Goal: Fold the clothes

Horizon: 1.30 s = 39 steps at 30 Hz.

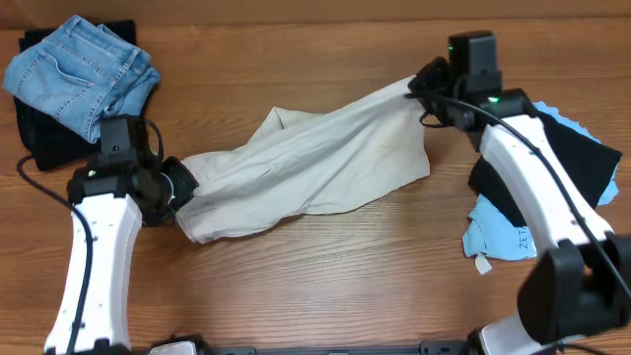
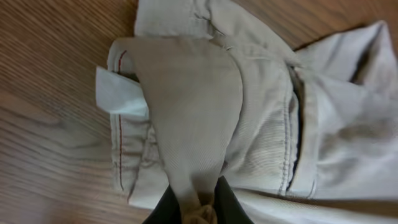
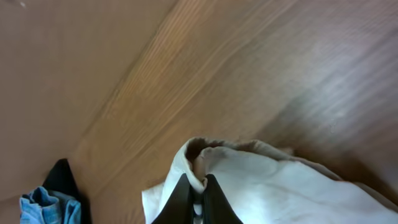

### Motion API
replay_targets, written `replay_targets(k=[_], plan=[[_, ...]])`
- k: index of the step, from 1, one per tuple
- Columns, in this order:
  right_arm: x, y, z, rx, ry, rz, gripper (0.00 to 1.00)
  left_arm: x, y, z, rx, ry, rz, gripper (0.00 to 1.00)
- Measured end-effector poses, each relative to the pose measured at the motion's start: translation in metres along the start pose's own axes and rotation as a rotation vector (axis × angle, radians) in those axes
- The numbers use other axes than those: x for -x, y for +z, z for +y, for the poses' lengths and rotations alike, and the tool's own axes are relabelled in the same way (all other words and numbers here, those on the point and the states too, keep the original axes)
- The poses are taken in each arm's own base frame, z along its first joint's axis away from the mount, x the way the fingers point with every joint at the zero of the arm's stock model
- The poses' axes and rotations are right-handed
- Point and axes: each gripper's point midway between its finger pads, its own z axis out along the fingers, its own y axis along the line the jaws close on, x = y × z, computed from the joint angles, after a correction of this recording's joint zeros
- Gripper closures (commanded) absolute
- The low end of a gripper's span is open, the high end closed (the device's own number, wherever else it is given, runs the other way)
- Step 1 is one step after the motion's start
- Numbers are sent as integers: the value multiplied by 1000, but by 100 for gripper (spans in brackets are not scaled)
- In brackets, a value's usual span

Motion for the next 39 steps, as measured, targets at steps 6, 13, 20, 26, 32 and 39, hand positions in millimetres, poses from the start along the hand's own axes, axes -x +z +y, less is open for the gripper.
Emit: replay_targets(k=[6, 13, 20, 26, 32, 39], plan=[[-20, 50, -4, -24, -30, 25, 96, 24, 31, -1, 35, -11, -34, 87], [-26, 54, 1, -43, -69, -18, 2, 56, 45, -2, 58, -3, -149, 0], [-23, 48, 5, -49, -211, 0, 4, 74, 16, -13, 68, 57, -187, 1], [-38, 25, 39, 120, -288, 147, 56, 67, -35, -28, 9, 98, -190, 49], [-66, 19, 43, 163, -305, 266, 87, 41, -34, -54, -104, 155, -96, 96], [-107, 30, 46, 174, -398, 343, 91, 22, 30, -105, -142, 279, 6, 96]])
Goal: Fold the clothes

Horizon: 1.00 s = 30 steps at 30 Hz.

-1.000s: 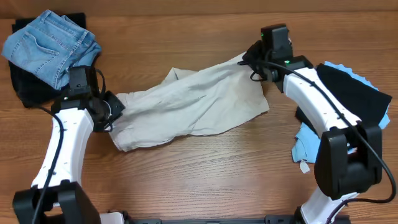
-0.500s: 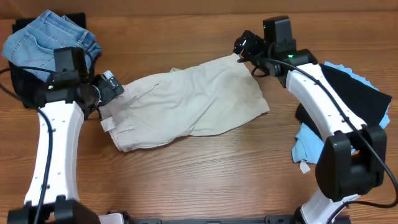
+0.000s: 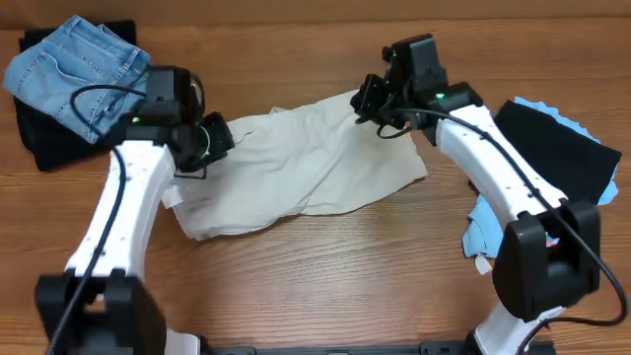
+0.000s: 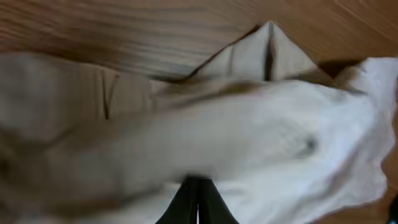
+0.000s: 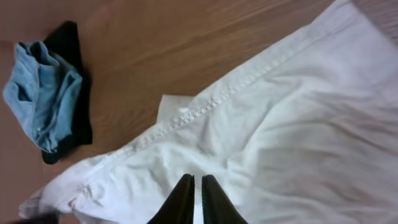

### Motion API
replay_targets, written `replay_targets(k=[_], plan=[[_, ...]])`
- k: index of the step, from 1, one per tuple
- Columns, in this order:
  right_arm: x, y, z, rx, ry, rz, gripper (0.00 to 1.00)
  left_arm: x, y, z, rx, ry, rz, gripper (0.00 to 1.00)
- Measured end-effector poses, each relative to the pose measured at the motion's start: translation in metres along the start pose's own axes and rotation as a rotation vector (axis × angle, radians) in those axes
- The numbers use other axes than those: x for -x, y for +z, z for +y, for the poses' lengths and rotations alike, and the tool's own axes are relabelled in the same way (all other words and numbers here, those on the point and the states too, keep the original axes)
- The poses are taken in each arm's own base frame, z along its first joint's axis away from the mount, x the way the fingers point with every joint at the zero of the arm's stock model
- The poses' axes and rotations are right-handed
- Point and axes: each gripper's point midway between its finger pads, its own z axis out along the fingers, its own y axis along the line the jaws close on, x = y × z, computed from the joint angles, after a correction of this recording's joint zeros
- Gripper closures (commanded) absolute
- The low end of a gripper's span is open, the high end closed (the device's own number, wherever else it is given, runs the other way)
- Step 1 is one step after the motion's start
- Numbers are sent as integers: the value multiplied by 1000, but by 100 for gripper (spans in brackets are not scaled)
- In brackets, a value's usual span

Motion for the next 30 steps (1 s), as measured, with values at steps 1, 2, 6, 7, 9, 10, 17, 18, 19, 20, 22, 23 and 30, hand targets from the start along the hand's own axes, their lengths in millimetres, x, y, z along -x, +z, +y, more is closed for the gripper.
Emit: replay_targets(k=[1, 2, 6, 7, 9, 10, 17, 18, 19, 20, 22, 23, 30], plan=[[-4, 6, -5, -11, 0, 18, 91, 0, 10, 5, 13, -10, 20, 96], [-6, 11, -9, -20, 3, 28, 91, -1, 19, 10, 26, -21, 40, 96], [-14, 36, -27, -51, 14, 69, 91, -4, 56, 36, 81, -69, 112, 96], [-15, 41, -30, -55, 14, 74, 91, -2, 61, 39, 89, -73, 109, 96], [-18, 55, -39, -66, 19, 90, 91, 5, 69, 50, 128, -79, 89, 95], [-21, 65, -46, -72, 21, 99, 92, 10, 70, 59, 169, -79, 65, 92], [-30, 93, -81, -171, 36, 114, 96, 30, 57, 106, 384, -92, -37, 92], [-30, 92, -89, -214, 38, 108, 96, 26, 55, 110, 408, -87, -22, 96], [-29, 91, -95, -245, 38, 99, 96, 22, 54, 113, 425, -79, -5, 96], [-27, 89, -100, -270, 40, 89, 96, 18, 53, 116, 440, -75, 11, 96], [-27, 86, -107, -300, 58, 88, 96, 8, 49, 122, 475, -73, 51, 96], [-26, 83, -112, -317, 72, 92, 96, 4, 46, 124, 489, -73, 69, 96], [25, 33, -55, -174, 52, -8, 96, 24, -28, 75, 351, -59, -40, 96]])
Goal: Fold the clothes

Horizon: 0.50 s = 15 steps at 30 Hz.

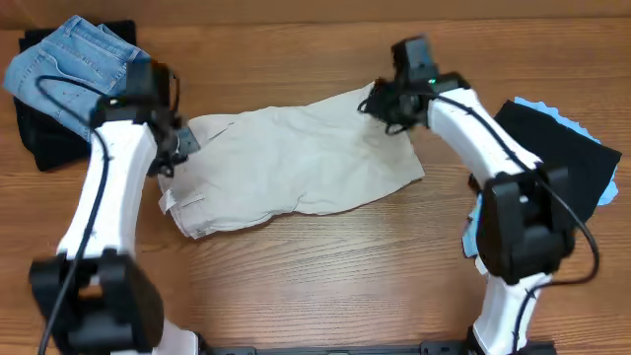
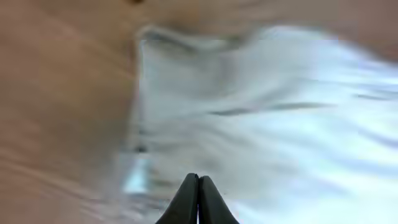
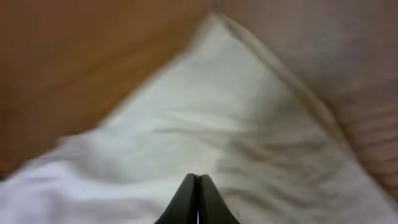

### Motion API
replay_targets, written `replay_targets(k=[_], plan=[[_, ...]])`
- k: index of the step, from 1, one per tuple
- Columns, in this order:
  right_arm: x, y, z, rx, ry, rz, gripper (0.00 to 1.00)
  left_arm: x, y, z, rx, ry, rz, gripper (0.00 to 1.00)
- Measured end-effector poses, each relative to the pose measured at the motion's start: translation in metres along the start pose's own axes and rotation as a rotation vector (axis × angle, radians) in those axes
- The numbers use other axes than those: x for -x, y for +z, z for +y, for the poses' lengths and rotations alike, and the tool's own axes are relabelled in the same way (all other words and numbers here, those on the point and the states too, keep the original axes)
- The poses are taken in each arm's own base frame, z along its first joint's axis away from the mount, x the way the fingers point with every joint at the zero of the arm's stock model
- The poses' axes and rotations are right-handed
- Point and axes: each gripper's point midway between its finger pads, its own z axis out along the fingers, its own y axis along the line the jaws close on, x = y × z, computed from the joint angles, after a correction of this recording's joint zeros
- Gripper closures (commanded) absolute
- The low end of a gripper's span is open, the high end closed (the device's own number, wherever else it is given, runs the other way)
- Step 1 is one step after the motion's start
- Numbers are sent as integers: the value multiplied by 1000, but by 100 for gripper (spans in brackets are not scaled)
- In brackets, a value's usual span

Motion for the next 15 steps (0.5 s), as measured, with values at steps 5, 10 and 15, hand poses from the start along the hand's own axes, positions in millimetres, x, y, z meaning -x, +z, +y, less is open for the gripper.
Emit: replay_targets(k=[5, 10, 15], plan=[[-23, -33, 101, 391, -210, 72, 96, -19, -23, -55, -212, 73, 20, 96], [-89, -2, 140, 509, -311, 244, 96, -60, 23, -84, -289, 111, 191, 96], [-133, 30, 149, 537, -330, 359, 96, -84, 61, -81, -249, 102, 311, 96]])
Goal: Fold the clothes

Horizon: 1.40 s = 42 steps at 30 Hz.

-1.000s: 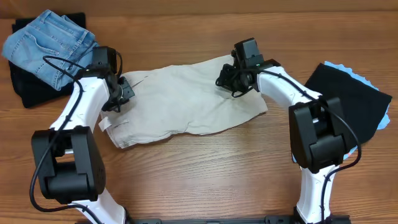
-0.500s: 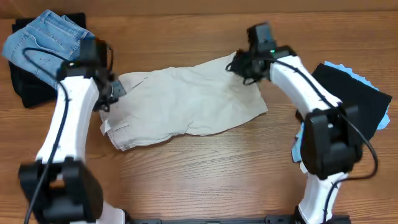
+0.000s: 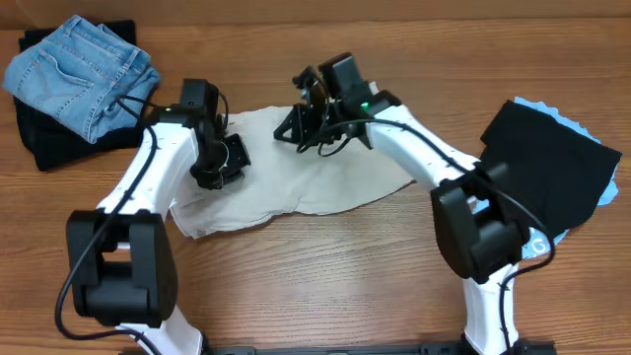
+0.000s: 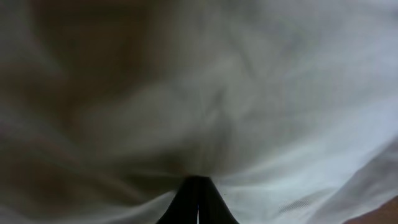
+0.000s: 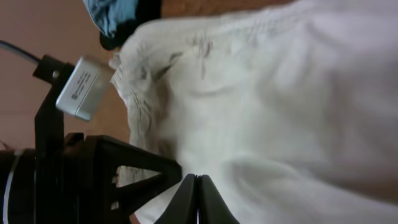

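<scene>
Beige shorts (image 3: 335,173) lie spread flat across the middle of the table. My left gripper (image 3: 233,160) is shut, low over their left part; in the left wrist view the shut fingertips (image 4: 198,182) touch the beige cloth (image 4: 249,93) that fills the frame. My right gripper (image 3: 292,126) is shut over the shorts' back middle; its fingertips (image 5: 196,178) rest against the cloth (image 5: 280,99). No cloth shows between either pair of jaws. The right wrist view also takes in my left arm (image 5: 93,174).
Folded blue jeans (image 3: 84,64) lie on a black garment (image 3: 39,138) at the back left. At the right lies another black garment (image 3: 547,148) on a light blue one (image 3: 570,123). The two arms are close together over the shorts.
My left gripper has gone from the shorts' left edge to over their left part. My right gripper has gone from the back right corner to the back middle. Both stay shut.
First each gripper was shut on one end of the shorts, stretched between near left and far right. Then the shorts lay flatter with both grippers at their back edge. Later they lay spread with shut grippers at the edges; now both grippers are over the cloth.
</scene>
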### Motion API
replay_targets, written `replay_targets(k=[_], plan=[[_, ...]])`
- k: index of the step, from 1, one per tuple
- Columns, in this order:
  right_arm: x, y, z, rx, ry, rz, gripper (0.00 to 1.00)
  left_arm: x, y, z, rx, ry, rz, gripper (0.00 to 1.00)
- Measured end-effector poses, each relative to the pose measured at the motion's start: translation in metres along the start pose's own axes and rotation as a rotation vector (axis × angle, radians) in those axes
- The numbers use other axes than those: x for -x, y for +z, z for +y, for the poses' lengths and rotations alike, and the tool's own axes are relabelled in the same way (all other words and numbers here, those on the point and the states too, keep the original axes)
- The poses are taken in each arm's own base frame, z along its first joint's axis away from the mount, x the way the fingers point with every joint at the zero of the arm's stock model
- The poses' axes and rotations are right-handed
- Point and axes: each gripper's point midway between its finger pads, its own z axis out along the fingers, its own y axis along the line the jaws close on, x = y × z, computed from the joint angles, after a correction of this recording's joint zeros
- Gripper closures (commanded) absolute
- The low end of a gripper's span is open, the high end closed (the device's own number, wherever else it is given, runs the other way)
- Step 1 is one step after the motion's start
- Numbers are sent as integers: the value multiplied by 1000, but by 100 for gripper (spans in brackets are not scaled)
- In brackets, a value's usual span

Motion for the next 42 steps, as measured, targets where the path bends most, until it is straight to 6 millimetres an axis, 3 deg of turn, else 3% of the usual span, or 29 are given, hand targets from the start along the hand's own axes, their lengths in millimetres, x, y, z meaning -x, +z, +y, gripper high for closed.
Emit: replay_targets(k=[5, 9, 12, 17, 21, 22, 25, 29, 32, 36, 38, 39, 40, 41, 42], plan=[[-17, 28, -12, 5, 50, 61, 96, -2, 14, 3, 7, -12, 37, 94], [-34, 49, -46, -31, 127, 117, 95, -5, 26, 13, 54, -24, 70, 94], [-34, 48, -66, -64, 168, 118, 95, -10, 26, 26, 111, -37, 86, 93], [1, 6, -114, -112, 205, 11, 93, -3, 16, 63, 147, -117, 99, 94], [15, -26, -154, -185, 264, -46, 93, 11, 7, 100, 158, -205, 75, 95], [16, -30, -158, -189, 263, -51, 94, 17, 3, 116, 166, -238, 63, 95], [16, -34, -162, -195, 264, -52, 96, 24, -2, 133, 167, -250, 42, 96], [12, -41, -169, -206, 327, -44, 96, 29, -11, 133, 178, -217, 37, 96], [13, -60, -178, -266, 395, -67, 96, 41, -22, 130, 178, -199, -5, 96], [26, -131, -200, -502, 456, -203, 95, 62, -68, 119, 164, -175, -157, 90], [33, -171, -193, -599, 450, -284, 84, 66, -91, 112, 149, -162, -224, 81], [37, -185, -184, -625, 435, -318, 50, 66, -98, 111, 145, -161, -239, 52], [39, -199, -171, -642, 419, -346, 12, 63, -100, 111, 146, -160, -235, 31], [40, -209, -159, -650, 407, -368, 0, 60, -99, 111, 150, -159, -224, 16], [39, -216, -152, -658, 401, -378, 0, 58, -98, 112, 153, -161, -212, 7]])
